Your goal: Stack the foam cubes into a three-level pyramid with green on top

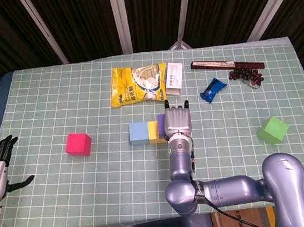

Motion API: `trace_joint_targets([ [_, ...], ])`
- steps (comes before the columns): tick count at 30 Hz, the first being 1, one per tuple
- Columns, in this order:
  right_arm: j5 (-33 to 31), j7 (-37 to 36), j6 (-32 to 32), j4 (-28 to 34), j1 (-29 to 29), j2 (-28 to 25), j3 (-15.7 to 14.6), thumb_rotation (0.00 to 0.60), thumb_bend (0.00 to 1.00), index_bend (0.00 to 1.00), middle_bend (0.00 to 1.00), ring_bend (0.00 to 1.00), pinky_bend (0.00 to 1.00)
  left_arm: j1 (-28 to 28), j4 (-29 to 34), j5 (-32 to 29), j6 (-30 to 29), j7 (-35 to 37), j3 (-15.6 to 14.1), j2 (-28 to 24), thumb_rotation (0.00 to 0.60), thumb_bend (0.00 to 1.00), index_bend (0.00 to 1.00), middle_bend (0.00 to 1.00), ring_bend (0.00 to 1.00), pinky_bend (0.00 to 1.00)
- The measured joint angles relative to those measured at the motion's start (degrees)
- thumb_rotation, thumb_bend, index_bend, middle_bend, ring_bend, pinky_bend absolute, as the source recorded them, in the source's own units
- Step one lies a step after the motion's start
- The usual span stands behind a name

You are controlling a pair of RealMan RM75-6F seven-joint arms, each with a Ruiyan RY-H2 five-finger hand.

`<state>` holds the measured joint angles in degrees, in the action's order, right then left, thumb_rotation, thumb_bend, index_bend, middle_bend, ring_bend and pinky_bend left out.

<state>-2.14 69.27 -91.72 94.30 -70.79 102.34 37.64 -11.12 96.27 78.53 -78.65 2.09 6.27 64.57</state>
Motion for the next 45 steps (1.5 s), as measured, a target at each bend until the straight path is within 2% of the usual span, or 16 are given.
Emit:
trace_joint_targets([
  [5, 0.01, 0.0, 0.28, -0.04, 0.11, -0.02, 0.01, 0.6, 0.22, 0.0, 0.42, 0.24, 0.0, -0.01, -0.05, -0.05, 0.04, -0.09, -0.01, 0.03, 0.6, 0.03, 0.0, 0.0, 0.0, 0.0],
  [22, -0.3, 0.07, 1.71, 1.02, 0.49, -0.66, 0.0, 0.6, 0.22, 0.0, 0.01, 0.01, 0.0, -0.04, -0.03, -0.2, 0.18, -0.25, -0.03, -0.03, 0.6, 0.03, 0.0, 0.0, 0.0, 0.0],
  [33, -1.89, 1.47, 1.23, 5.11, 1.4, -2.43, -0.49, 0.6, 0.21, 0.0, 0.0, 0.0, 0.0, 0.01, -0.23, -0.29, 0.17, -0.5, -0.09, 0.0, 0.6, 0.03, 0.0, 0.0, 0.0, 0.0],
  [39, -1.64, 0.84, 0.46, 12.21, 3.53, -5.49, -0.97, 0.6, 0.21, 0.0, 0.0, 0.0, 0.0, 0.15, -0.3, -0.02, -0.34, -0.75, -0.1, 0.04, 0.6, 0.03, 0.0, 0.0, 0.0, 0.0],
  [45, 1.95, -0.56, -1.26, 20.26, 7.25, -11.38, -3.52, 0.6, 0.21, 0.0, 0.0, 0.0, 0.0, 0.31, -0.5, 0.52, -1.06, -1.09, -0.11, 0.28, 0.6, 0.03, 0.0, 0.0, 0.0, 0.0],
])
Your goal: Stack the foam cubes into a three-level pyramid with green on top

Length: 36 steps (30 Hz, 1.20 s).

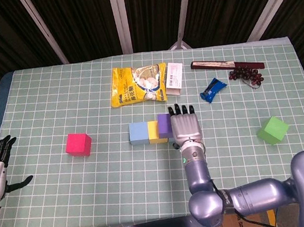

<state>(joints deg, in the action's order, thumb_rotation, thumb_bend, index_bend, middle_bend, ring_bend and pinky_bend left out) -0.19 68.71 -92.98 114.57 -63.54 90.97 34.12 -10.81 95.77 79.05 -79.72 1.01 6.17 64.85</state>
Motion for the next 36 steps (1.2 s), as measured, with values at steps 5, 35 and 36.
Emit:
trace_joint_targets([
  [5, 2.45, -2.14, -1.02, 5.82, 4.63, -6.37, -2.13, 0.6, 0.21, 0.0, 0.0, 0.0, 0.0, 0.01, -0.27, 0.42, -0.38, -0.7, -0.06, 0.36, 0.6, 0.03, 0.0, 0.0, 0.0, 0.0],
  [35, 60.72, -45.46, 6.66, 0.86, 42.25, -29.64, -33.54, 0.6, 0.21, 0.0, 0.0, 0.0, 0.0, -0.53, -2.24, -1.38, -0.67, -6.94, 0.53, 3.64, 0.6, 0.03, 0.0, 0.0, 0.0, 0.0],
  [36, 61.46, -46.4, 6.67, 0.13, 42.8, -29.74, -33.83, 0.6, 0.21, 0.0, 0.0, 0.0, 0.0, -0.57, -2.17, -1.51, -0.61, -7.16, 0.59, 3.65, 0.6, 0.03, 0.0, 0.0, 0.0, 0.0],
])
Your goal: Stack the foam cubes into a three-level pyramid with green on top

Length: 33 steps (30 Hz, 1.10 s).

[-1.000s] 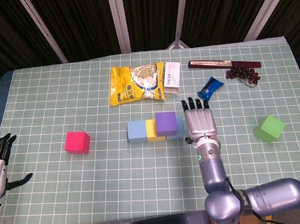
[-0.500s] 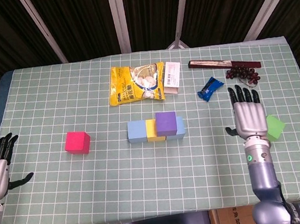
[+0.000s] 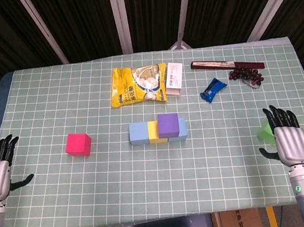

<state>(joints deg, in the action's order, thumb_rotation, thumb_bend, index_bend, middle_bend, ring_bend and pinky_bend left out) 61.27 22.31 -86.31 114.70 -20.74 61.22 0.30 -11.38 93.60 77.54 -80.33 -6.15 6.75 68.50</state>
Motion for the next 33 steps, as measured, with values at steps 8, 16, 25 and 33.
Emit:
trace_joint_targets([
  [8, 4.0, -5.6, 1.62, -3.59, 2.14, -1.33, 0.54, 0.6, 0.21, 0.0, 0.0, 0.0, 0.0, -1.48, 1.94, -2.18, 1.78, -4.43, 1.13, -0.4, 0.6, 0.04, 0.0, 0.06, 0.0, 0.0],
  [16, 5.68, -8.25, 3.13, -2.67, 3.0, -2.31, 1.79, 0.6, 0.21, 0.0, 0.0, 0.0, 0.0, -6.06, 7.46, -11.23, 7.97, -13.22, 4.27, -2.39, 0.6, 0.04, 0.0, 0.15, 0.0, 0.0],
  [25, 8.0, -10.24, 3.04, -0.74, 4.47, -3.72, 2.89, 0.6, 0.21, 0.0, 0.0, 0.0, 0.0, -14.06, 10.28, -25.24, 12.09, -26.52, 8.22, -1.8, 0.6, 0.08, 0.0, 0.17, 0.0, 0.0],
  [33, 8.12, -10.71, 3.99, -0.7, 5.09, -4.03, 3.67, 0.6, 0.21, 0.0, 0.0, 0.0, 0.0, -20.82, 8.31, -33.92, 15.3, -33.58, 8.78, 2.59, 0.6, 0.09, 0.0, 0.2, 0.0, 0.0],
])
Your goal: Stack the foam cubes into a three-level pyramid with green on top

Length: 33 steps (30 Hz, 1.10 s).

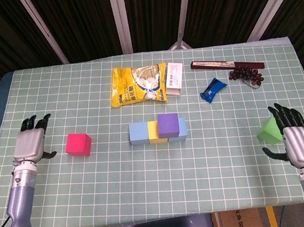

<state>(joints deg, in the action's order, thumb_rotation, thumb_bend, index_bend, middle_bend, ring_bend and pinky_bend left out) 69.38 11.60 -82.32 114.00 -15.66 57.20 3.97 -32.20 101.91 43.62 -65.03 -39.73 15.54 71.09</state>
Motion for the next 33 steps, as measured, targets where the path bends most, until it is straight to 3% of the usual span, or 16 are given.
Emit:
trace_joint_targets([
  [13, -0.84, 0.36, 1.55, -0.63, 0.52, 0.64, 1.25, 0.6, 0.21, 0.0, 0.0, 0.0, 0.0, -4.58, -3.94, -3.24, 1.56, -3.92, -3.92, 5.11, 0.6, 0.09, 0.0, 0.21, 0.0, 0.0],
  [27, -0.4, 0.99, 2.57, -0.26, 0.91, 1.11, 1.71, 0.6, 0.21, 0.0, 0.0, 0.0, 0.0, -6.71, -7.59, 2.7, 4.84, -2.32, -7.14, 6.74, 0.6, 0.1, 0.0, 0.21, 0.0, 0.0],
  [33, -0.29, 1.09, 2.83, -0.52, 1.14, 1.29, 1.96, 0.6, 0.21, 0.0, 0.0, 0.0, 0.0, -8.06, -9.77, 4.57, 7.56, -1.48, -8.91, 7.12, 0.6, 0.23, 0.0, 0.21, 0.0, 0.0],
])
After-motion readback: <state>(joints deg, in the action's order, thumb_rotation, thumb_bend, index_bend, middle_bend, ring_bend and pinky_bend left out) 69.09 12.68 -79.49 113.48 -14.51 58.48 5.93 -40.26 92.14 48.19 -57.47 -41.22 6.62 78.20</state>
